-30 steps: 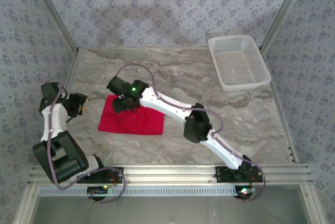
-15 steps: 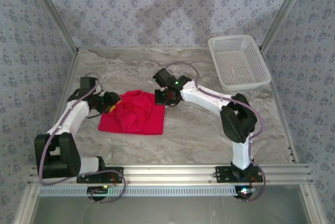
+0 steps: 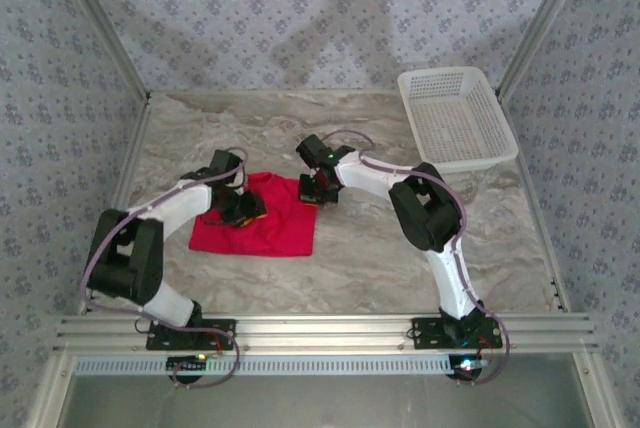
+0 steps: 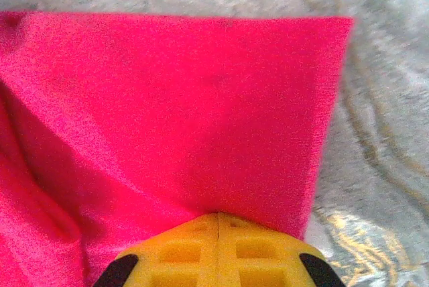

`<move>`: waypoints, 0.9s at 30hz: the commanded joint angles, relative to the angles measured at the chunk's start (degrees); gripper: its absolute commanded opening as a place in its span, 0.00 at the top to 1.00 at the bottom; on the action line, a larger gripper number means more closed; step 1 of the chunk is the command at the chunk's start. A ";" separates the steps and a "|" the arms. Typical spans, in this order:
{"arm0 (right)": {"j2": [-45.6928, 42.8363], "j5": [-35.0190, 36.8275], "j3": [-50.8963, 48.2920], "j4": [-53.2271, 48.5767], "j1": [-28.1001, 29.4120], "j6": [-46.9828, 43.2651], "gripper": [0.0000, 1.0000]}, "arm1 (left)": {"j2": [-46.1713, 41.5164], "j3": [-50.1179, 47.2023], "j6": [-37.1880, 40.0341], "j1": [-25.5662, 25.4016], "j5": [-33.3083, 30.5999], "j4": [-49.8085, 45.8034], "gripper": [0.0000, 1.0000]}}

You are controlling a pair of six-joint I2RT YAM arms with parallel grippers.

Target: Fold the inside-out t-shirt

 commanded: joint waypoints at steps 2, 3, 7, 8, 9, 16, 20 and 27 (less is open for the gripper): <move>2.43 2.24 1.26 -7.36 -1.00 0.57 1.00 | 2.34 -1.92 -0.99 11.36 -1.18 -3.88 0.77; 2.61 2.61 1.37 -7.92 -1.11 0.25 1.00 | 1.66 -3.04 -1.34 14.68 -0.21 -3.65 0.77; 2.87 3.72 1.44 -9.19 -1.40 -1.25 1.00 | -5.43 -6.34 -2.47 26.37 1.00 -3.68 0.77; 2.88 4.21 1.59 -9.29 -1.38 -1.66 1.00 | -7.53 -6.13 -2.56 28.05 0.12 -4.70 0.76; 2.92 4.37 1.77 -9.25 -1.40 -2.03 1.00 | -9.36 -5.60 -2.63 29.07 -1.16 -5.79 0.76; 3.85 3.77 3.99 -9.13 -0.98 -3.30 1.00 | -20.34 -0.07 -2.49 25.83 -11.38 -9.71 0.69; 3.66 2.00 4.01 -7.95 -0.60 -3.73 1.00 | -22.05 1.85 -1.65 14.58 -8.35 -6.41 0.64; 3.64 1.23 4.48 -8.18 -0.94 -3.91 1.00 | -15.88 2.58 0.03 1.91 -5.14 -2.55 0.43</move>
